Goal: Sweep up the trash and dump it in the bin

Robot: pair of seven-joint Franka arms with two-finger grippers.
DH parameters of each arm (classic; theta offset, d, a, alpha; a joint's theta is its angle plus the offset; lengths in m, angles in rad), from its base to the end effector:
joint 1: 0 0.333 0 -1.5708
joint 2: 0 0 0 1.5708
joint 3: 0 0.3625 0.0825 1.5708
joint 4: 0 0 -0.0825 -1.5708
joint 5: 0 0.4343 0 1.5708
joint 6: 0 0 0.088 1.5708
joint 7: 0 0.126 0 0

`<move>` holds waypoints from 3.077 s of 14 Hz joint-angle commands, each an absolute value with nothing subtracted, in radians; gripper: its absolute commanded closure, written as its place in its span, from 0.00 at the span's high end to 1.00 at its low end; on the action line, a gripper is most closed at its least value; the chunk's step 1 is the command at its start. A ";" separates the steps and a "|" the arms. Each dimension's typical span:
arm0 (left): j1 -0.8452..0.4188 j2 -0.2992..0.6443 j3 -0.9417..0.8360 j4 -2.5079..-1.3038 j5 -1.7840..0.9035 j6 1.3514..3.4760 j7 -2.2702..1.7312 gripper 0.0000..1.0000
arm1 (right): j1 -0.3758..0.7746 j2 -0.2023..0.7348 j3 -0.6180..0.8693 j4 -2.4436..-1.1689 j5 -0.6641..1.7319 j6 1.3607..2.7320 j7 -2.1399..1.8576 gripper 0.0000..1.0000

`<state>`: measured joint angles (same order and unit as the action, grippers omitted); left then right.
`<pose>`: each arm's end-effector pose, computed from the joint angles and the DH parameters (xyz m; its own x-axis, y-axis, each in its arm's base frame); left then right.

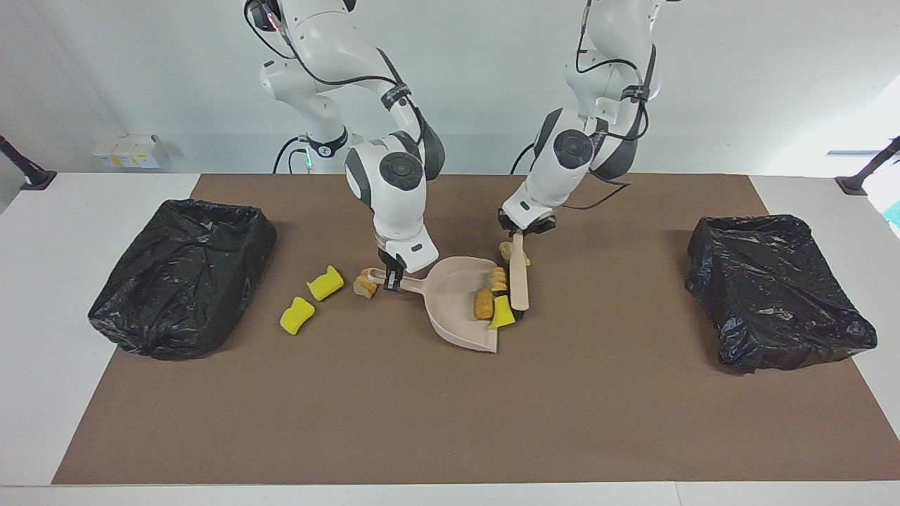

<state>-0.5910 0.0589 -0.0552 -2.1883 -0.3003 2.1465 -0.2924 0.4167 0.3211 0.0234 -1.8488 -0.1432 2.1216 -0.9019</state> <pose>0.4453 -0.3571 0.3504 0.9647 -0.1902 -0.1823 -0.1554 -0.9696 0.1893 0.6193 0.2810 0.3446 0.1518 0.9812 -0.1190 0.9884 -0.1496 0.0277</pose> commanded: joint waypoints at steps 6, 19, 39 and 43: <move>-0.572 0.008 -0.026 -2.048 -0.322 1.917 -0.681 0.00 | 0.394 0.307 0.028 -1.875 -0.150 2.148 -1.075 0.00; -0.764 -0.117 -0.037 -2.418 -0.324 2.186 -0.888 0.00 | 0.416 0.259 0.028 -1.937 -0.230 2.123 -1.189 0.00; -0.706 -0.186 -0.037 -2.144 -0.173 1.856 -0.698 0.00 | 0.316 0.209 0.028 -1.813 -0.198 1.974 -1.229 0.00; -0.823 -0.137 -0.044 -2.245 -0.173 2.052 -0.857 0.00 | 0.209 0.186 0.023 -1.764 -0.109 1.922 -1.298 0.00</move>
